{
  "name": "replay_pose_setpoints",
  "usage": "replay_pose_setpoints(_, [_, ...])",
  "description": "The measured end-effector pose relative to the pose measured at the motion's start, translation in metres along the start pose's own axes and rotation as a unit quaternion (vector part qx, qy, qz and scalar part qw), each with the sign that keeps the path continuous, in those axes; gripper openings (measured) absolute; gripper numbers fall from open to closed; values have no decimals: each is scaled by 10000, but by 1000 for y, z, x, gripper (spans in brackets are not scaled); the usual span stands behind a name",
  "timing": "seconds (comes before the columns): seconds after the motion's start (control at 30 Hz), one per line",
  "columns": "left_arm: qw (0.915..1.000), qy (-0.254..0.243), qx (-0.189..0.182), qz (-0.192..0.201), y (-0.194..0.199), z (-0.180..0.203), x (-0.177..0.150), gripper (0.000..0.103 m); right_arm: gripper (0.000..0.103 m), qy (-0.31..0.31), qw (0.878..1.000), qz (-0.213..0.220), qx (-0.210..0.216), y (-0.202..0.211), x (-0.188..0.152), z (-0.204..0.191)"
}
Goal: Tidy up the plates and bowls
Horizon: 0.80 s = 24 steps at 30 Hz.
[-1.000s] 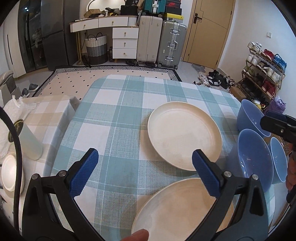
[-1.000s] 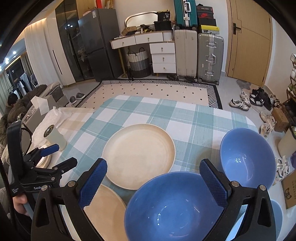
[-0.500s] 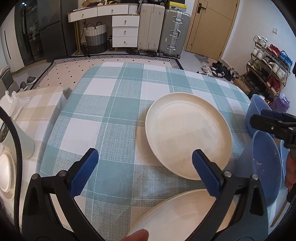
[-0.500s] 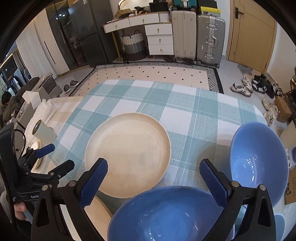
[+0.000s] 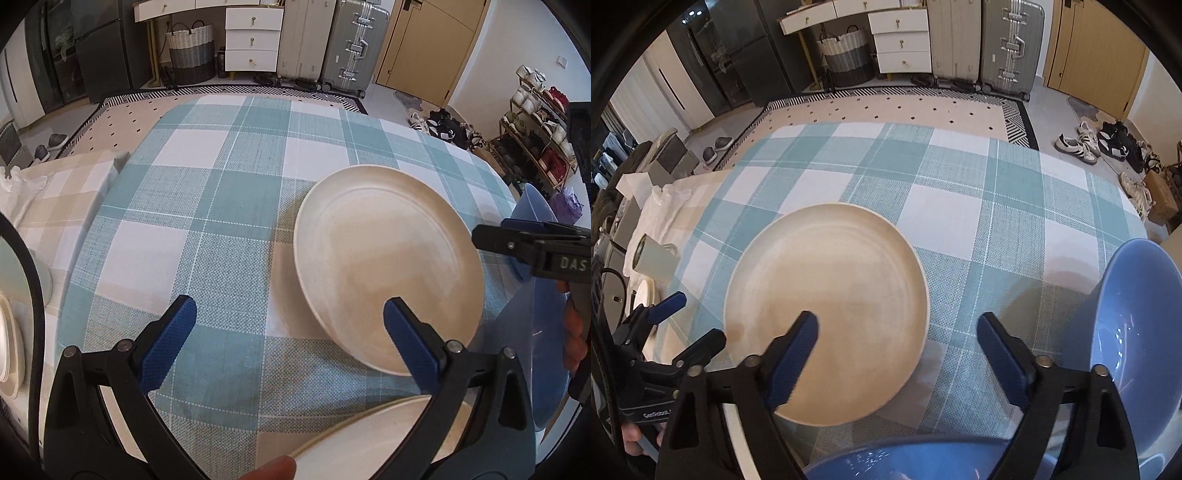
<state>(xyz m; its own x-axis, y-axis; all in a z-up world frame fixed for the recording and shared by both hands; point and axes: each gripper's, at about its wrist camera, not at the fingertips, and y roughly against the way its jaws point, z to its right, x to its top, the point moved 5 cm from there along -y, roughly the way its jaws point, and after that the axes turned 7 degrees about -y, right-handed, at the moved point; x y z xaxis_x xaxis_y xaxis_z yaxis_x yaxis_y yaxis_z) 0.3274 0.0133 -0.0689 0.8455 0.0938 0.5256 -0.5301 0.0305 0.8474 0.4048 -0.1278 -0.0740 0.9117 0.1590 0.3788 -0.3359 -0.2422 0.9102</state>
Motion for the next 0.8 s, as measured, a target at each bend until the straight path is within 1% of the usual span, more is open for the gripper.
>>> replay_pose_setpoints(0.07, [10000,-7,-15,-51,-5,1,1,101,79,-8,10000,-90,-30,-6,1,2])
replay_pose_setpoints(0.13, [9999,-52,20,-90,-8,2,1,101,73,-19,9999,-149,-54,-12,1,4])
replay_pose_setpoints(0.2, [9999,-111,29,-110,-11,4,1,100,72,5,9998,-213,-66,-16,2,5])
replay_pose_setpoints(0.23, [9998,-136,15,-120,-13,6,2,99,71,29,9997,-227,-83,-17,2,5])
replay_pose_setpoints(0.33, [9997,-165,-76,-165,-18,9,3,92,70,79,9995,-293,-102,-21,1,5])
replay_pose_setpoints(0.4, [9996,-177,-123,-186,-20,12,3,91,68,99,9993,-335,-102,-24,1,5])
replay_pose_setpoints(0.43, [9996,-189,-141,-181,-22,13,3,88,67,120,9993,-345,-102,-25,0,5])
replay_pose_setpoints(0.47, [9995,-195,-157,-195,-22,14,3,84,64,133,9992,-351,-104,-26,0,4])
replay_pose_setpoints(0.5, [9994,-203,-197,-220,-23,15,2,81,59,137,9992,-368,-80,-28,1,4])
replay_pose_setpoints(0.53, [9992,-210,-240,-244,-24,16,1,74,55,122,9991,-392,-40,-29,1,4])
replay_pose_setpoints(0.57, [9990,-220,-270,-270,-25,17,1,71,53,115,9991,-401,-43,-30,1,4])
replay_pose_setpoints(0.6, [9989,-237,-276,-281,-25,18,0,70,49,130,9991,-397,-59,-31,1,4])
replay_pose_setpoints(0.67, [9989,-286,-253,-273,-27,20,-1,62,43,169,9991,-393,-63,-32,0,3])
replay_pose_setpoints(0.73, [9988,-321,-213,-306,-28,22,-3,56,32,203,9989,-416,-86,-35,-1,3])
replay_pose_setpoints(0.8, [9986,-340,-195,-345,-31,23,-4,50,26,241,9987,-399,-196,-36,-1,3])
